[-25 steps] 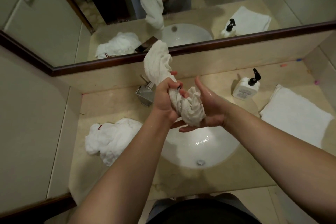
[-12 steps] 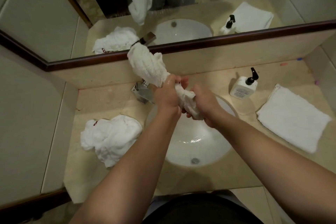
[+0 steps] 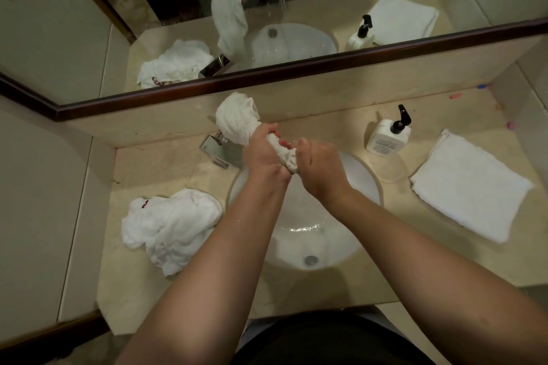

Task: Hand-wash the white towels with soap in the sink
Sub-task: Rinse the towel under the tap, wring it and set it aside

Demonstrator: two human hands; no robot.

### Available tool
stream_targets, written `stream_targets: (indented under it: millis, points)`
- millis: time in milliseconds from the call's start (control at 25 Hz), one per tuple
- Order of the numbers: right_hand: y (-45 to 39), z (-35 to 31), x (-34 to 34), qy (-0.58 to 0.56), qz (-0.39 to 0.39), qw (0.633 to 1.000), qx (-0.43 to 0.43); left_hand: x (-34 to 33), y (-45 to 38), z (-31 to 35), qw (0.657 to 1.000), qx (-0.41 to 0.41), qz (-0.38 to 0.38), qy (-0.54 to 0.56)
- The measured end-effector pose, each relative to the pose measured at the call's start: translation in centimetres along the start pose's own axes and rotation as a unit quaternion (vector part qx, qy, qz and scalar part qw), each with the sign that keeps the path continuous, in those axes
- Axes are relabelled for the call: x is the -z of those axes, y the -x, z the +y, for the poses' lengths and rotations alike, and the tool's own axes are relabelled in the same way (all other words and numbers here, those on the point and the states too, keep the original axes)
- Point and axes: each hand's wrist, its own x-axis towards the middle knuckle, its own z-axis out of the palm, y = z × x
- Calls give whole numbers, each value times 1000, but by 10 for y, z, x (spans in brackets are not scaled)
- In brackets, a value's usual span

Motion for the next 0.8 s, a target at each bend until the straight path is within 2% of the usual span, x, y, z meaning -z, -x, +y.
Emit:
stream_targets:
  millis: [40, 80, 120, 200, 280, 320, 360, 400, 480, 560, 640, 720, 800]
  points:
    - [-1, 7, 1, 33, 23, 998, 49, -2, 0, -1, 1000, 5, 0, 4]
    - [-2, 10, 2, 35, 24, 998, 54, -4, 1, -3, 1000, 3, 2, 7]
    - [-3, 10, 2, 15, 7, 1000, 15, -6, 2, -4, 1000, -2, 6, 11]
    - [-5, 2, 6, -77, -62, 981, -165, -6, 2, -6, 999, -27, 21, 18]
    - [-3, -10, 12, -203, -132, 902, -357, -6, 3, -9, 996, -74, 48, 23]
    - [-3, -15, 11, -254, -141, 858, -423, -7, 5, -10, 993, -102, 62, 24]
    - [-3, -21, 9, -283, -118, 829, -468, -7, 7, -11, 989, -128, 71, 19]
    - [-4, -26, 6, -290, -67, 821, -487, -8, 10, -13, 986, -151, 72, 11]
    - [-6, -31, 1, -253, 43, 848, -465, -12, 15, -14, 981, -183, 60, -5]
    - [-8, -30, 2, -198, 83, 898, -385, -13, 18, -14, 980, -196, 46, -3]
    - [-10, -23, 5, -156, 42, 941, -296, -12, 16, -11, 982, -185, 40, -3]
    - [-13, -17, 9, -129, -13, 963, -238, -6, 10, -10, 988, -148, 50, -8]
    - [-16, -13, 11, -114, -33, 973, -196, 2, 1, -9, 995, -85, 49, -17]
